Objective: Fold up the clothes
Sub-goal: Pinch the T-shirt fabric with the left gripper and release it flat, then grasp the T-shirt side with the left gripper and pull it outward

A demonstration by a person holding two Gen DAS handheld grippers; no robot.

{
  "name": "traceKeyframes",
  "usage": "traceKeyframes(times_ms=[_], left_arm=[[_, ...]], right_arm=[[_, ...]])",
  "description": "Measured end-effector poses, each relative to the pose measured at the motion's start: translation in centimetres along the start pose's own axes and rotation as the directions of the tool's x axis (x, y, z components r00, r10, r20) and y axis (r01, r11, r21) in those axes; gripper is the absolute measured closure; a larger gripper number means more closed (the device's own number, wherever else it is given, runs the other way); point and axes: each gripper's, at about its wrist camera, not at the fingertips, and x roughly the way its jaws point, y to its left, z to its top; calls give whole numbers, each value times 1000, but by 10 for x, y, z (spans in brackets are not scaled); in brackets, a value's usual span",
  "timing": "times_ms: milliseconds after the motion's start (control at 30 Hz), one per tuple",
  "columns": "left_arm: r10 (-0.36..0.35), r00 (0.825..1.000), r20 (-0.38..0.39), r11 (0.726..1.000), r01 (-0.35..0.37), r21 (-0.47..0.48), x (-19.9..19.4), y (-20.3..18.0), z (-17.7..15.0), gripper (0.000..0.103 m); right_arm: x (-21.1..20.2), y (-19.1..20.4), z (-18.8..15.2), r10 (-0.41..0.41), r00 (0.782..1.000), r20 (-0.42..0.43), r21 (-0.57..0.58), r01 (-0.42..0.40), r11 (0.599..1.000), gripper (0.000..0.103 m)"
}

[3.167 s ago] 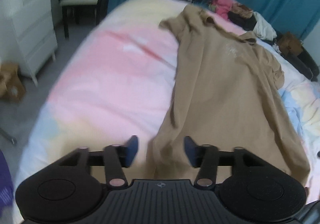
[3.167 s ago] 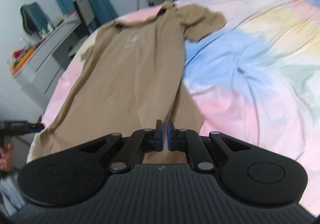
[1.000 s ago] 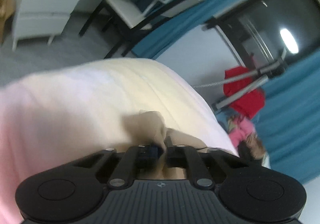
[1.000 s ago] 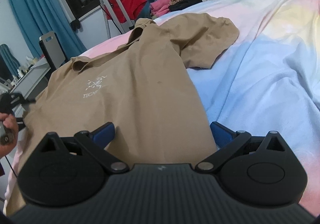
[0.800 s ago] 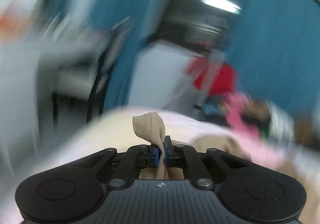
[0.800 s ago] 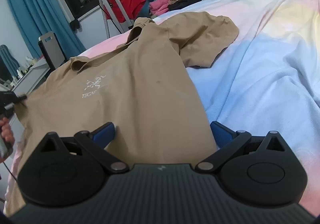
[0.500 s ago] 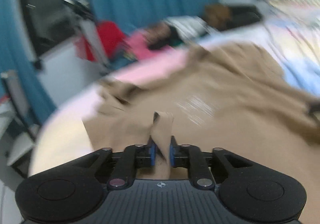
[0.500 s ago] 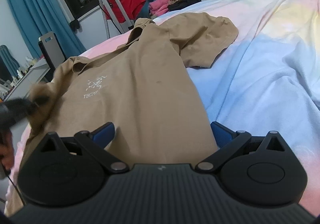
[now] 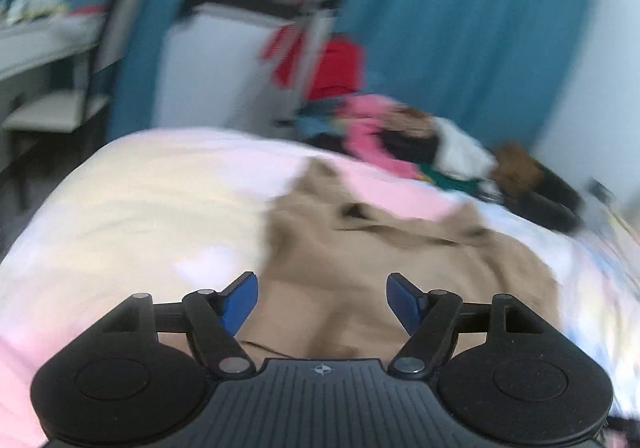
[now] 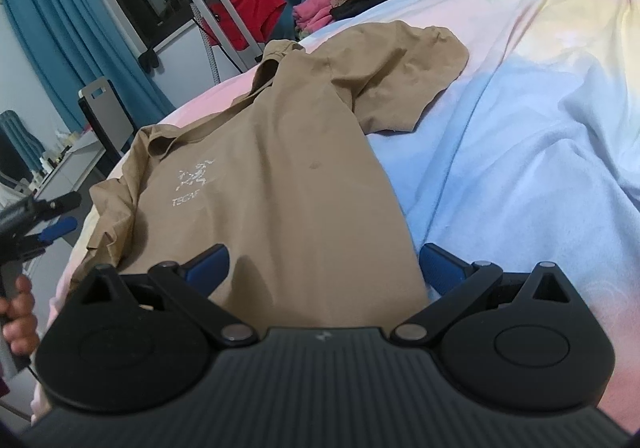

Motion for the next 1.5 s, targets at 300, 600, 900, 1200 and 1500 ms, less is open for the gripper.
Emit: traceKeyframes(times_ms=[300, 600, 900, 1200, 1500], left_arm=[[77, 994, -77, 993, -70, 93, 4, 4, -5, 98], [75, 997, 9, 997, -74, -21, -23, 32, 42, 100], [280, 960, -24, 960, -279, 37, -24, 75, 94, 101], [611, 791, -38, 782, -595, 186, 44, 108, 108, 92], [412, 911, 20, 908, -408, -97, -25, 111, 76, 39]], right_arm=[[2, -3, -1, 3, 1000, -8, 15, -3, 1000, 0], [0, -3, -5, -3, 1000, -9, -3, 3, 1000, 0], [9, 2, -6, -39, 999, -14, -35, 38, 999, 0], [12, 6, -6, -54, 999, -7, -62, 54, 997, 0], [11, 5, -4, -45, 999, -5, -56, 45, 997, 0]])
